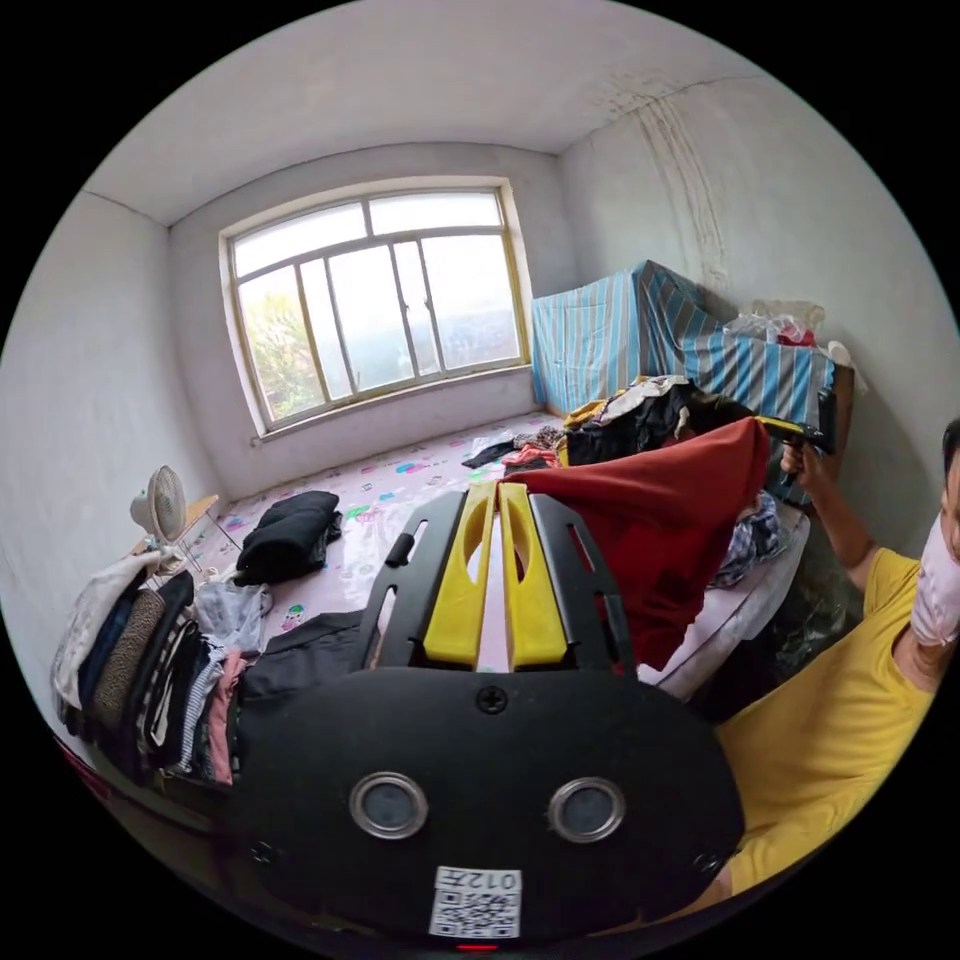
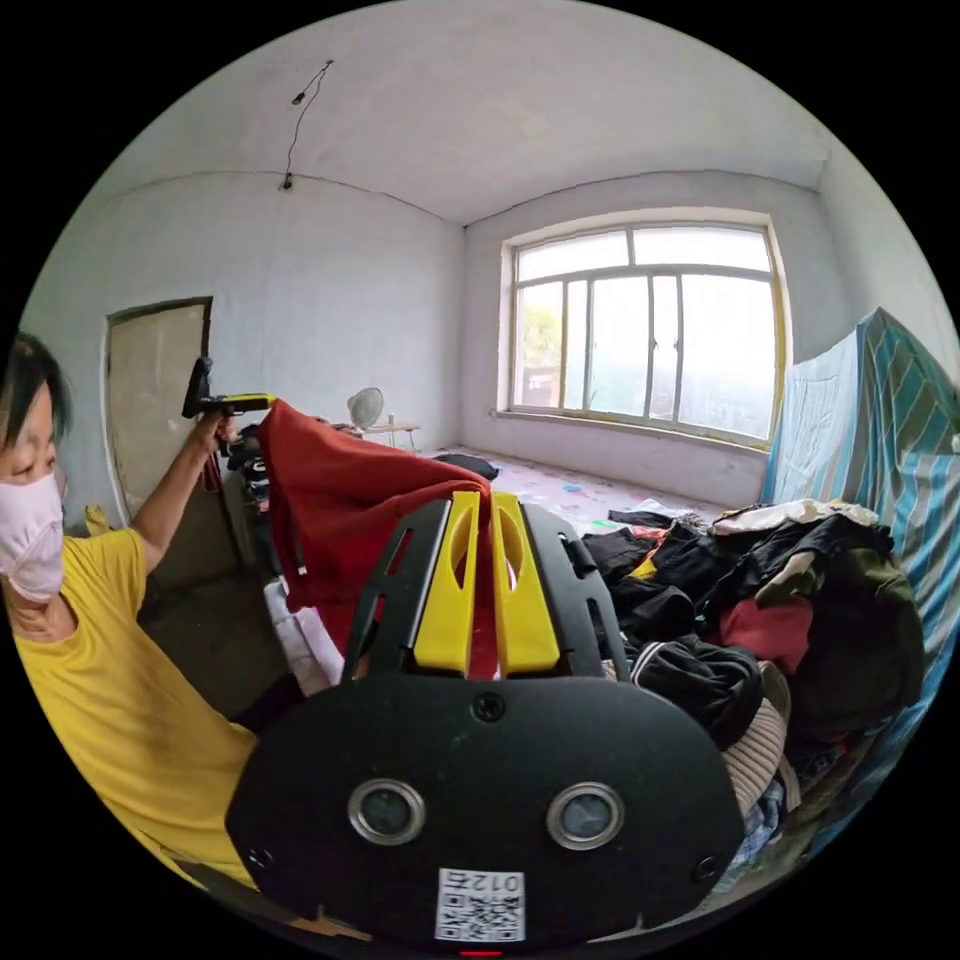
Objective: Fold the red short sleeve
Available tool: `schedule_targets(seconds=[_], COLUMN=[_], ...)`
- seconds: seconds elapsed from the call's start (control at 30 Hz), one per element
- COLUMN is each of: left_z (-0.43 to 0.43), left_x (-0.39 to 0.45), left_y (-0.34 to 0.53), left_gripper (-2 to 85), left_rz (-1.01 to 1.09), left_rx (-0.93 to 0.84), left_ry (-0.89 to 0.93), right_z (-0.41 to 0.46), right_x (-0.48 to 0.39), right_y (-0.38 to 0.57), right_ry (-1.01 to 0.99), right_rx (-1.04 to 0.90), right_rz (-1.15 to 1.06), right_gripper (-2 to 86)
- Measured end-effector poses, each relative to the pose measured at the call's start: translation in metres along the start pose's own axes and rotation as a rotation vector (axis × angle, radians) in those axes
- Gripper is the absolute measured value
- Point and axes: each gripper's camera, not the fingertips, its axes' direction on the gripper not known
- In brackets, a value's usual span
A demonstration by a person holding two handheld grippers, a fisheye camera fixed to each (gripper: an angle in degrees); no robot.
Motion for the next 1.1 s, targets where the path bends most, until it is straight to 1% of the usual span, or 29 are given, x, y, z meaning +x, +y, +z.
schedule_targets(seconds=[0.1, 0.13, 0.17, 0.2, 0.23, 0.27, 0.3, 0.33, 0.37, 0.4, 0.43, 0.47, 0.53, 0.6, 0.63, 0.67, 0.7, 0.73, 0.77, 0.8, 0.87, 0.93, 1.0, 1.1], left_z=[0.019, 0.04, 0.071, 0.091, 0.137, 0.188, 0.215, 0.265, 0.305, 0.321, 0.342, 0.35, 0.348, 0.334, 0.321, 0.312, 0.31, 0.31, 0.314, 0.318, 0.336, 0.351, 0.366, 0.385], left_x=[-0.001, 0.0, 0.001, 0.001, 0.004, 0.008, 0.011, 0.018, 0.029, 0.034, 0.042, 0.048, 0.051, 0.055, 0.069, 0.094, 0.111, 0.151, 0.196, 0.219, 0.297, 0.337, 0.363, 0.393], left_y=[0.001, 0.001, 0.003, 0.005, 0.014, 0.029, 0.039, 0.062, 0.085, 0.094, 0.108, 0.115, 0.116, 0.111, 0.105, 0.1, 0.099, 0.099, 0.103, 0.107, 0.123, 0.129, 0.128, 0.122], left_gripper=[-0.1, -0.1, -0.1, -0.1, -0.1, 0.0, 0.0, 0.1, 0.2, 0.3, 0.4, 0.6, 0.9, 1.3, 1.7, 2.3, 2.5, 3.7, 4.9, 5.5, 7.1, 7.6, 8.1, 8.0], left_rz=[-0.012, -0.026, -0.044, -0.056, -0.071, -0.075, -0.085, -0.107, -0.124, -0.142, -0.195, -0.242, -0.282, -0.293, -0.238, -0.141, -0.08, 0.062, 0.208, 0.269, 0.438, 0.51, 0.533, 0.6], left_rx=[-0.033, -0.08, -0.169, -0.233, -0.376, -0.519, -0.593, -0.711, -0.773, -0.79, -0.791, -0.758, -0.687, -0.611, -0.549, -0.508, -0.501, -0.514, -0.546, -0.561, -0.58, -0.587, -0.609, -0.632], left_ry=[0.036, 0.045, 0.038, 0.027, 0.012, -0.002, -0.006, 0.0, 0.02, 0.034, 0.032, -0.001, -0.018, -0.011, 0.047, 0.135, 0.185, 0.274, 0.312, 0.308, 0.268, 0.284, 0.349, 0.324], right_z=[0.016, 0.025, 0.049, 0.083, 0.102, 0.144, 0.187, 0.205, 0.237, 0.261, 0.27, 0.28, 0.282, 0.265, 0.259, 0.246, 0.238, 0.236, 0.238, 0.246, 0.262, 0.28, 0.296, 0.312], right_x=[0.009, 0.013, 0.021, 0.03, 0.035, 0.046, 0.058, 0.063, 0.068, 0.069, 0.068, 0.063, 0.053, 0.037, 0.03, 0.01, -0.015, -0.028, -0.055, -0.082, -0.116, -0.14, -0.157, -0.171], right_y=[0.004, 0.006, 0.012, 0.022, 0.03, 0.051, 0.079, 0.095, 0.124, 0.148, 0.158, 0.173, 0.183, 0.187, 0.187, 0.188, 0.192, 0.195, 0.205, 0.218, 0.24, 0.258, 0.273, 0.289], right_ry=[-0.008, -0.011, -0.017, 0.014, 0.041, 0.076, 0.089, 0.093, 0.091, 0.107, 0.133, 0.201, 0.272, 0.349, 0.33, 0.242, 0.108, 0.043, -0.049, -0.111, -0.166, -0.202, -0.215, -0.198], right_rx=[0.003, -0.014, -0.079, -0.199, -0.269, -0.407, -0.546, -0.597, -0.666, -0.726, -0.747, -0.744, -0.718, -0.634, -0.603, -0.537, -0.497, -0.492, -0.507, -0.541, -0.589, -0.641, -0.672, -0.726], right_rz=[0.063, 0.092, 0.139, 0.166, 0.178, 0.215, 0.281, 0.318, 0.367, 0.382, 0.391, 0.386, 0.337, 0.249, 0.215, 0.137, 0.052, 0.011, -0.063, -0.138, -0.224, -0.285, -0.336, -0.428], right_gripper=[1.4, 1.5, 1.5, 1.5, 1.5, 1.5, 1.4, 1.4, 1.3, 1.1, 0.9, 0.8, 0.9, 1.3, 1.4, 1.6, 2.0, 2.2, 2.6, 3.1, 4.1, 5.0, 6.0, 6.7])
